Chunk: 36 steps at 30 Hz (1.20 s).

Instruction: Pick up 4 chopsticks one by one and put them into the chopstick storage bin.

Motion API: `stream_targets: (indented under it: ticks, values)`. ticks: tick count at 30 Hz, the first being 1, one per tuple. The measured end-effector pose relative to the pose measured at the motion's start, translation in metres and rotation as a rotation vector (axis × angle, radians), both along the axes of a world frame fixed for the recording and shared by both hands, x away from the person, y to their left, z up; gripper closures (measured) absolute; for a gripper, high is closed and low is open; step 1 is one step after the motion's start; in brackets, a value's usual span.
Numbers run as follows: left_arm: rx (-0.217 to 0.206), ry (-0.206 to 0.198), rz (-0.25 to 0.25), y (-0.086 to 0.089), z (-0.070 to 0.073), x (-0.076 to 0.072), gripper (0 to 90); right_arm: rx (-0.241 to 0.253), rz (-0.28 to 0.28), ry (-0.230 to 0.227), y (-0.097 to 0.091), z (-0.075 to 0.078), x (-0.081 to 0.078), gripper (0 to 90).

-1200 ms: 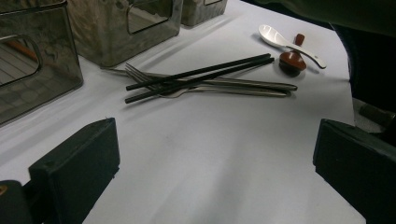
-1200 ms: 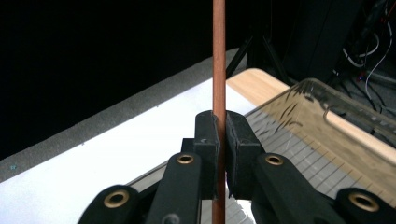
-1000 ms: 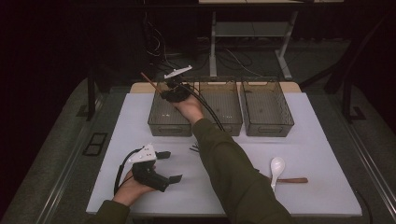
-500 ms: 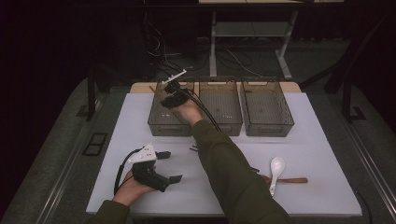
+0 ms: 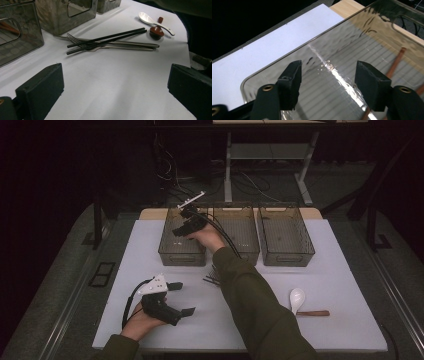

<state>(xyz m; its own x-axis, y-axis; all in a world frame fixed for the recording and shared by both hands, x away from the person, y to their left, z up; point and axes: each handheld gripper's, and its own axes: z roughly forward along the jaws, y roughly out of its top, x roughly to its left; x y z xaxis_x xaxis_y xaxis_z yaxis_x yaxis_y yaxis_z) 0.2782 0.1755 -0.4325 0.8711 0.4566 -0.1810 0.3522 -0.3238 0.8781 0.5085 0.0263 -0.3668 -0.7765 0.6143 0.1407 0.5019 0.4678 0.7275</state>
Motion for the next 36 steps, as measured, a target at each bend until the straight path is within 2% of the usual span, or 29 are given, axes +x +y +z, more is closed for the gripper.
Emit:
stream_targets:
  ticks: [2,4,8,14,28,36]
  values:
    - [0.004,0.000,-0.001,0.000,0.000,0.000,0.0,0.018,0.003,-0.008,-0.007,0.004,-0.003,33.9]
    - [0.004,-0.002,0.000,0.000,0.000,0.000,0.0,0.034,0.015,0.002,-0.013,0.008,-0.005,30.3]
    - [0.013,-0.007,-0.002,-0.001,-0.001,0.000,0.0,0.011,0.019,-0.017,-0.025,0.016,-0.013,26.5]
    - [0.020,-0.006,-0.005,-0.002,-0.001,0.000,0.0,0.050,0.028,-0.018,-0.047,0.026,-0.023,23.8]
    - [0.029,-0.003,0.004,-0.002,-0.001,0.000,0.0,0.079,0.048,-0.038,-0.089,0.034,-0.046,16.8]
    - [0.026,-0.002,0.007,-0.002,-0.002,0.000,0.0,0.063,0.043,-0.055,-0.116,0.036,-0.058,16.7]
